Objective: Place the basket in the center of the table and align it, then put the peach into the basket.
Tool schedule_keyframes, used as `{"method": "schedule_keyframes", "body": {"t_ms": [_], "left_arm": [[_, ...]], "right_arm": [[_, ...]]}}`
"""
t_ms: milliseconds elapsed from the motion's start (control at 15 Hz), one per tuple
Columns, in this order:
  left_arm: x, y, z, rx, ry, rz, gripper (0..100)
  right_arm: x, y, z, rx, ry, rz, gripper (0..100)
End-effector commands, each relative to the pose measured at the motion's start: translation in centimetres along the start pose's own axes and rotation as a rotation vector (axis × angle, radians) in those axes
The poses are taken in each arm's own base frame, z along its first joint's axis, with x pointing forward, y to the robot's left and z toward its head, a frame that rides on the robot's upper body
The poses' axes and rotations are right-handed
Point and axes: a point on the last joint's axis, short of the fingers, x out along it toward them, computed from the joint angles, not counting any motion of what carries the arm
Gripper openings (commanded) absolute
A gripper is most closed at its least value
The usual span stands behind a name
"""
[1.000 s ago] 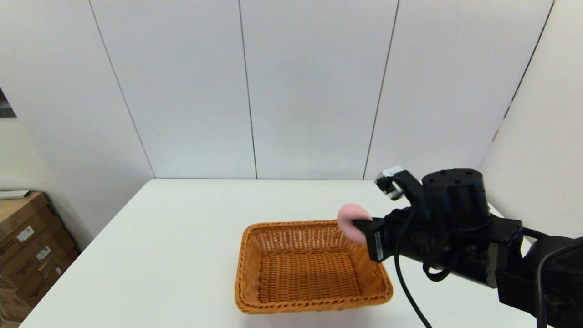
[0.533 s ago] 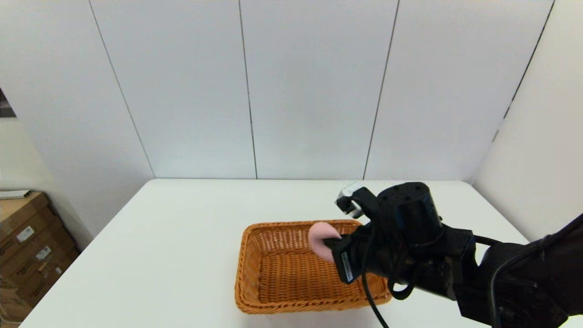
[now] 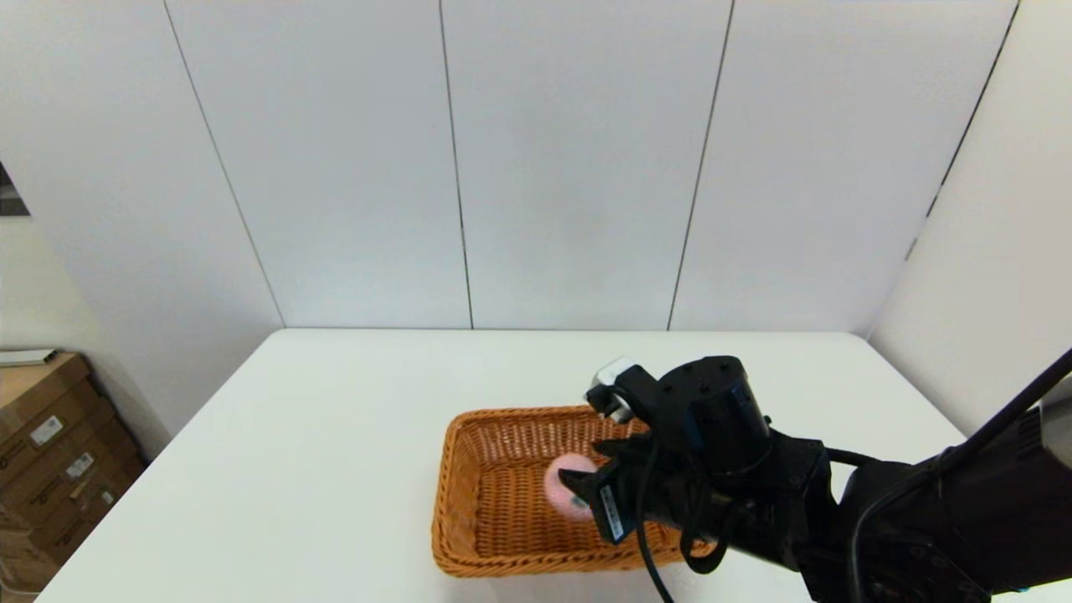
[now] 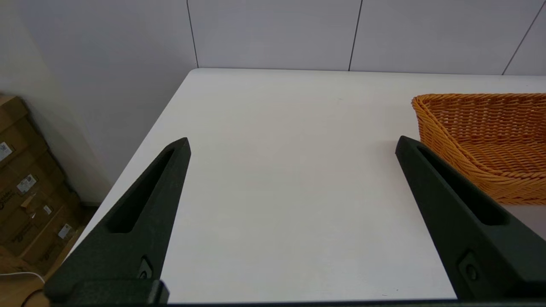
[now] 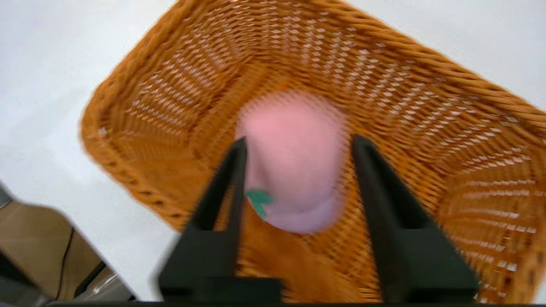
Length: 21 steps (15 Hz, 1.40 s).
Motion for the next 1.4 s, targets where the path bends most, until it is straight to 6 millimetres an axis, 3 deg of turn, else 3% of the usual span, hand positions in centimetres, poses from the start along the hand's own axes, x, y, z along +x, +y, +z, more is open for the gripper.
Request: {"method": "schedule_keyframes", "body": {"t_ms": [67,200,400,667,800,1000,1200,1400], "left_arm": [[0.0,0.0,0.0,-0.001,-0.001,0.0,100],[0.0,0.0,0.0,-0.001,-0.001,0.0,100],[0.0,0.0,0.0,-0.012,-0.001,0.01,100],[0.0,0.0,0.0,-0.014,-0.001,0.01,100],[0.0,0.0,0.0,-0.014,-0.003,0.01,100],[0.0,0.0,0.0,-0.015,-0.003,0.011,100],[0.0,0.0,0.0,-0.018,-0.001,0.013,100],[0.0,0.0,0.0,-0.02,-0.003,0.013,100]], "right_arm": [[-0.6,-1.0,0.5,0.04,-0.024,-0.043,100],[-1.1,-1.8,1.1,0.058,-0.049,-0.067,100],[-3.3,-5.8,2.7,0.127,-0.133,-0.203,100],[-8.3,-11.9,2.7,0.126,-0.195,-0.472,100],[-10.9,-13.0,2.2,0.149,-0.225,-0.542,100],[-15.0,-13.5,1.6,0.138,-0.281,-0.634,100],[-19.3,-11.7,0.8,0.057,-0.356,-0.695,100],[-22.3,-10.0,-1.1,-0.031,-0.377,-0.799,100]]}}
